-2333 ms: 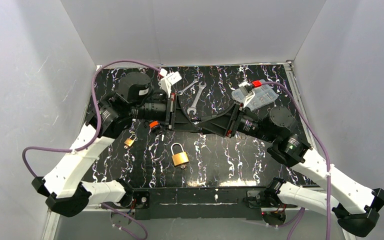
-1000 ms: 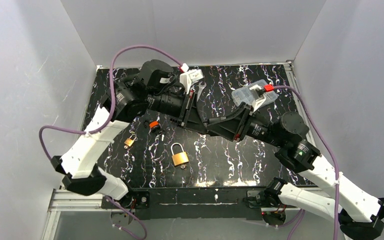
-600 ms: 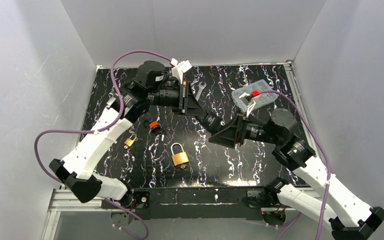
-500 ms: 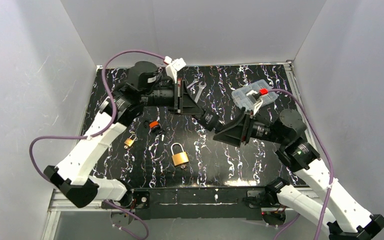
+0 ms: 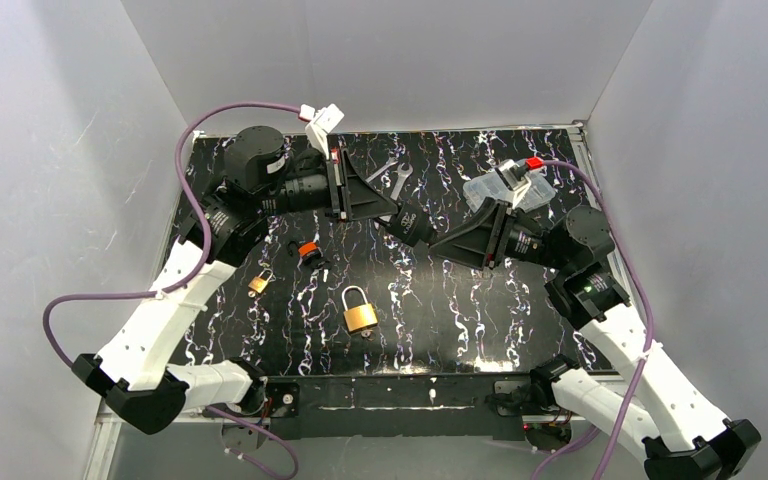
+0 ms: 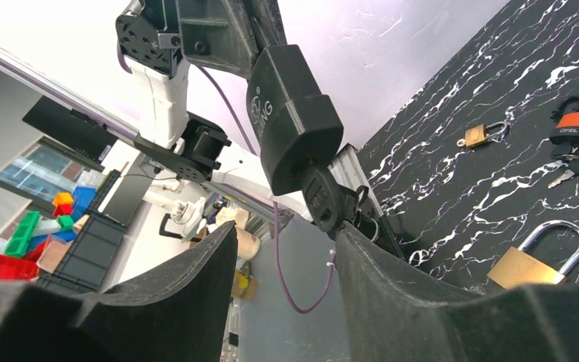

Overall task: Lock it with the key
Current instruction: Lock the lock, then place the lock at the center of the board, then place the key at the center of the board.

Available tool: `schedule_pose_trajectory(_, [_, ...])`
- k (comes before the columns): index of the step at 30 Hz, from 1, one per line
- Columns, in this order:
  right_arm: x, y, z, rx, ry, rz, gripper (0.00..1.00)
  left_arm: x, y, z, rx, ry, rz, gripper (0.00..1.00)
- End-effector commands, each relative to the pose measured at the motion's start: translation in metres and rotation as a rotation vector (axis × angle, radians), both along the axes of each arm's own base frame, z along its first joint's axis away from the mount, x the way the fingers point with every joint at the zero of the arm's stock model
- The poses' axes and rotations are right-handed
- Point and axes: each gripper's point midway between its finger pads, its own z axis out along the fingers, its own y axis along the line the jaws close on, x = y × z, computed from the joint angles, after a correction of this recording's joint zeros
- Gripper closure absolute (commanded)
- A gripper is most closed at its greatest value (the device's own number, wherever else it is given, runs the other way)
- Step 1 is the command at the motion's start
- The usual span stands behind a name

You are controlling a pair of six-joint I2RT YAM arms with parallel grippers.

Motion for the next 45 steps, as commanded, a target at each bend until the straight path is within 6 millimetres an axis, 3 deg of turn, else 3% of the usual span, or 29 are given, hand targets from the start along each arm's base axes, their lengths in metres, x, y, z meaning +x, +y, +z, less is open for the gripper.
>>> schedule_pose_trajectory(1, [-0.006,-0.003,0.026,0.058,-0.086,0.0,0.46,-0.01,0.0,0.034,-0.098,-0.065,-0.028,1.0])
schedule_pose_trajectory(3, [-0.004,-0.003,0.026,0.058,-0.082,-0.005,0.51,-0.01,-0.002,0.034,-0.111,-0.053,-0.037,1.0])
schedule_pose_trajectory(12, [0.0,-0.003,0.026,0.055,-0.075,-0.025,0.54,-0.009,-0.006,0.031,-0.122,-0.032,-0.049,1.0])
schedule_pose_trajectory(18, [0.002,-0.001,0.031,0.066,-0.08,-0.021,0.62,-0.01,-0.008,0.025,-0.133,-0.016,-0.07,1.0])
schedule_pose_trajectory(19, [0.002,-0.001,0.031,0.065,-0.079,-0.018,0.67,-0.011,-0.008,0.024,-0.132,-0.015,-0.071,1.0])
schedule_pose_trajectory(22, [0.002,0.0,0.027,0.055,-0.072,-0.01,0.96,-0.01,-0.007,0.022,-0.136,-0.013,-0.067,1.0])
schedule_pose_trajectory(25, [0.002,-0.002,0.015,0.035,-0.055,-0.011,0.99,-0.005,-0.003,0.024,-0.155,-0.031,-0.057,1.0])
schedule_pose_trajectory(27, [0.0,-0.008,0.006,0.026,-0.049,-0.019,0.99,0.009,0.009,0.026,-0.18,-0.039,-0.007,1.0])
schedule_pose_trajectory(29, [0.004,-0.023,-0.036,-0.03,0.027,-0.065,0.99,0.049,0.041,0.033,-0.315,-0.003,0.083,1.0])
schedule_pose_trajectory(30, [0.007,-0.031,-0.06,-0.058,0.084,-0.097,0.99,0.068,0.05,0.026,-0.333,0.013,0.134,1.0])
schedule_pose_trajectory(32, [0.016,-0.04,-0.092,-0.106,0.161,-0.162,0.99,0.089,0.047,0.001,-0.332,0.054,0.17,1.0])
schedule_pose_trajectory(34, [0.032,-0.05,-0.132,-0.206,0.287,-0.255,0.99,0.108,0.043,-0.041,-0.288,0.13,0.223,1.0])
schedule_pose_trajectory(35, [0.049,-0.06,-0.167,-0.301,0.395,-0.358,0.99,0.116,0.035,-0.079,-0.219,0.185,0.245,1.0])
schedule_pose_trajectory(36, [0.06,-0.068,-0.193,-0.377,0.479,-0.429,0.99,0.115,0.014,-0.112,-0.105,0.195,0.238,1.0])
schedule_pose_trajectory(38, [0.077,-0.078,-0.224,-0.464,0.569,-0.526,0.99,0.114,-0.023,-0.176,0.048,0.271,0.196,1.0])
schedule_pose_trajectory(40, [0.103,-0.091,-0.261,-0.592,0.678,-0.634,0.99,0.124,-0.07,-0.266,0.174,0.409,0.144,1.0])
schedule_pose_trajectory(45, [0.121,-0.103,-0.286,-0.69,0.715,-0.71,0.99,0.123,-0.101,-0.324,0.254,0.492,0.1,1.0])
